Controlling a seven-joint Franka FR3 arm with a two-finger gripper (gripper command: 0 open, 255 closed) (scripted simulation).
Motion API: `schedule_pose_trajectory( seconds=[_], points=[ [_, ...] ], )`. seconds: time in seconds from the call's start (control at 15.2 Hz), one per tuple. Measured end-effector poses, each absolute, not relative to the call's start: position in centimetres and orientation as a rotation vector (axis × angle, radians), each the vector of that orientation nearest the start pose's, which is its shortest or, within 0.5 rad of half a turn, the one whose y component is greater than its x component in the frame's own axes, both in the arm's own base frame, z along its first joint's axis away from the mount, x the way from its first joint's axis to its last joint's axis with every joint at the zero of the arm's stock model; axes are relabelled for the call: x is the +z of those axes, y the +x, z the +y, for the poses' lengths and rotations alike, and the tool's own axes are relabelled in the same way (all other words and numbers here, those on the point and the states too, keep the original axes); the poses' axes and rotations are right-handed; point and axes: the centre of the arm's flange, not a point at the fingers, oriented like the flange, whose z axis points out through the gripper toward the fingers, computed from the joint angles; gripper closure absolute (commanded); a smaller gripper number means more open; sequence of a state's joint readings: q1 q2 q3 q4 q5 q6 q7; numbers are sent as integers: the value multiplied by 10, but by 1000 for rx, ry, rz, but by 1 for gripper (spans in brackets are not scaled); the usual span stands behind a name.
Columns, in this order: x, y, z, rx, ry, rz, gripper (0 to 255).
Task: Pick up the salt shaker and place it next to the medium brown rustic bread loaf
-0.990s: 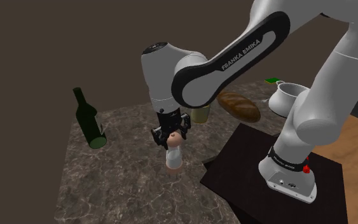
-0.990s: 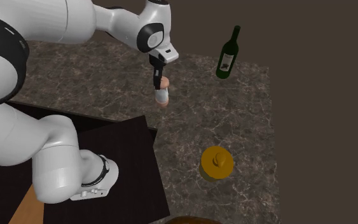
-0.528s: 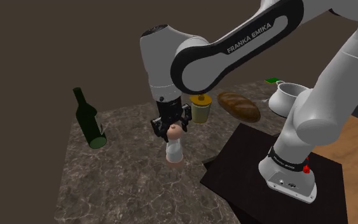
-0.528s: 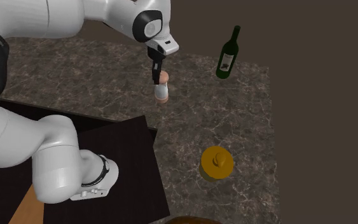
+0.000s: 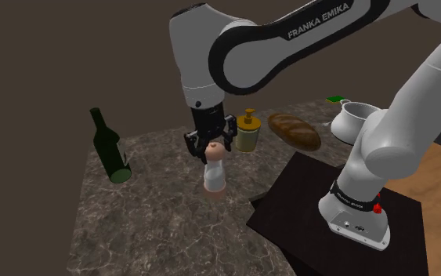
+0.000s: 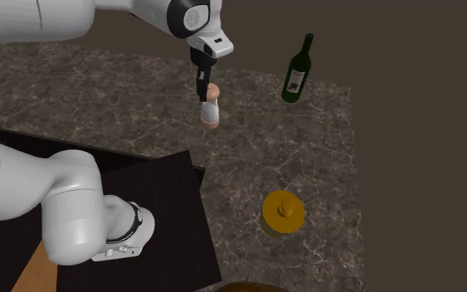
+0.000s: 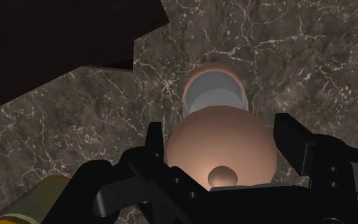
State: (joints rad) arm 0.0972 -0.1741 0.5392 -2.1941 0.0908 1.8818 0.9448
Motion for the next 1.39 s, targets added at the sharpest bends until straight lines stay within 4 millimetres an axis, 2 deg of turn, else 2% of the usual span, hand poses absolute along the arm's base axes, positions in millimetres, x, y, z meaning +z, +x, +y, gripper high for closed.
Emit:
schedule_pose_trajectory(
  seconds=[1.39],
  points=[
    [546,381,298,180,-3202,578,255]
  ],
)
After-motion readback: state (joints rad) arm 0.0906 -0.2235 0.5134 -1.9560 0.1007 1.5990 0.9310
